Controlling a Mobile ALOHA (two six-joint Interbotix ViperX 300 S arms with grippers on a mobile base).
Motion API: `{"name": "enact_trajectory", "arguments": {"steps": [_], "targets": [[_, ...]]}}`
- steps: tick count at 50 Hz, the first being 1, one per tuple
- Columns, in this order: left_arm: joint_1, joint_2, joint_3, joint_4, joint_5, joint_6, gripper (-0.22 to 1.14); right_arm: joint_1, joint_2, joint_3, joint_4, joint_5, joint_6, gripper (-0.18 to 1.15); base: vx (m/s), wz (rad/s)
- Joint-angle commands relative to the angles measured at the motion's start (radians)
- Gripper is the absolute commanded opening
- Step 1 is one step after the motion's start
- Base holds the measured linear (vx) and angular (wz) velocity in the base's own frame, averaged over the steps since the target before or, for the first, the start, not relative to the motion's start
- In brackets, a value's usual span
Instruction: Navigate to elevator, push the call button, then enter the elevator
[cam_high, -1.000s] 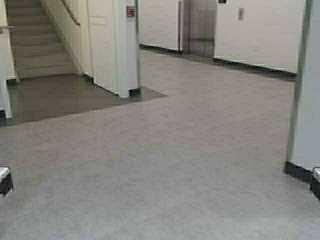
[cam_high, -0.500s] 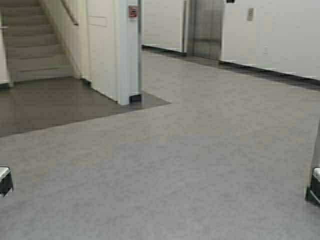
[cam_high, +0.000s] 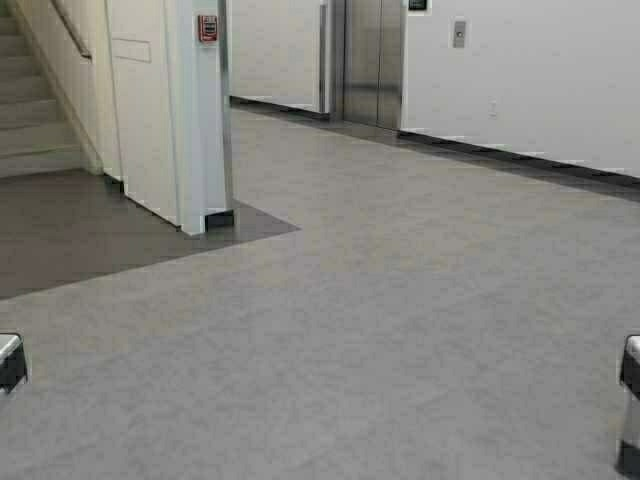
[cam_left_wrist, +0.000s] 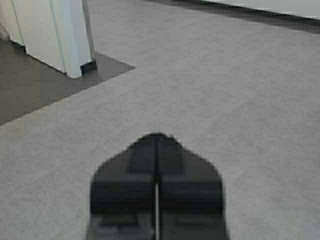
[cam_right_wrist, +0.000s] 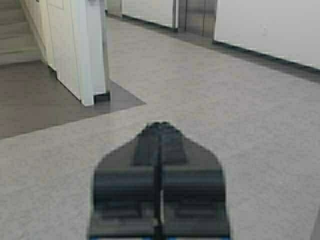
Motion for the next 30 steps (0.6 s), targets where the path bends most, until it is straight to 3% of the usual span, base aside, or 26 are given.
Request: {"name": "enact_trajectory", "arguments": {"steps": [1,30], "targets": [[0.002,-0.008,-0.006,0.002,-0.012,0.003,0.03,0.002,0.008,-0.025,-0.002,-0.011,0.002,0.05,0.78,0.06],[0.002,-0.021,-0.003,0.0,-0.031,-0.018,0.03,0.002,0.002,-0.018,-0.002,-0.018,0.003,0.05,0.81,-0.05]]}}
